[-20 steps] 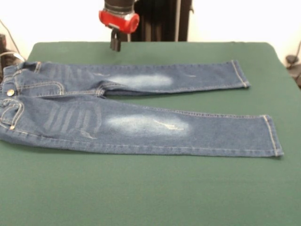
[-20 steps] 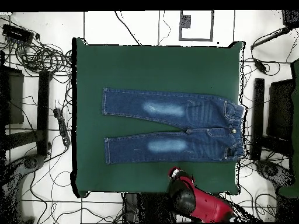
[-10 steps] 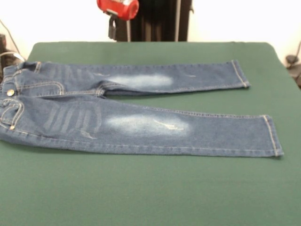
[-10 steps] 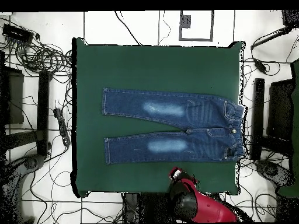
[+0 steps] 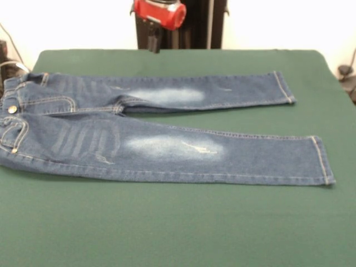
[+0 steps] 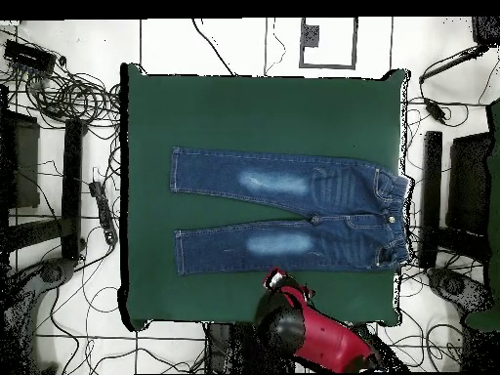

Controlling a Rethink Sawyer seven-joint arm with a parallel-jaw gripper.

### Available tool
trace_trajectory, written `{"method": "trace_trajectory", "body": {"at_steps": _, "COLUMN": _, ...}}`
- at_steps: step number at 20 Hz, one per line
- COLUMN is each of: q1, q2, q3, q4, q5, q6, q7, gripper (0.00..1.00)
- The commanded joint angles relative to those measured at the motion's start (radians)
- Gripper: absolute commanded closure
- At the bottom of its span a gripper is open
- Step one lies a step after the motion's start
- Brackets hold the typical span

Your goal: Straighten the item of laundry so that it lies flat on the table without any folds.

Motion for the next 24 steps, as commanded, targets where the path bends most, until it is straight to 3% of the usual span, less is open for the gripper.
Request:
{"method": "trace_trajectory", "body": {"at_steps": 1, "q1": 0.100, "q2": 0.088, "q3": 0.056, "q4": -0.130, "q5": 0.134, "q6": 0.127, "q7": 0.182, "gripper": 1.00}}
{"method": "trace_trajectory", "body": {"at_steps": 4, "q1": 0.115, "q2": 0.100, "q3": 0.060, "q4": -0.164, "q5": 0.161, "q6": 0.165, "q7": 0.173, "gripper": 1.00}}
{"method": "trace_trajectory", "body": {"at_steps": 13, "q1": 0.142, "q2": 0.091, "q3": 0.022, "q4": -0.289, "q5": 0.131, "q6": 0.298, "q7": 0.102, "gripper": 1.00}}
{"method": "trace_trajectory", "body": {"at_steps": 24, "q1": 0.130, "q2": 0.191, "q3": 0.064, "q4": -0.304, "q5": 0.116, "q6": 0.161, "q7": 0.164, "gripper": 1.00}}
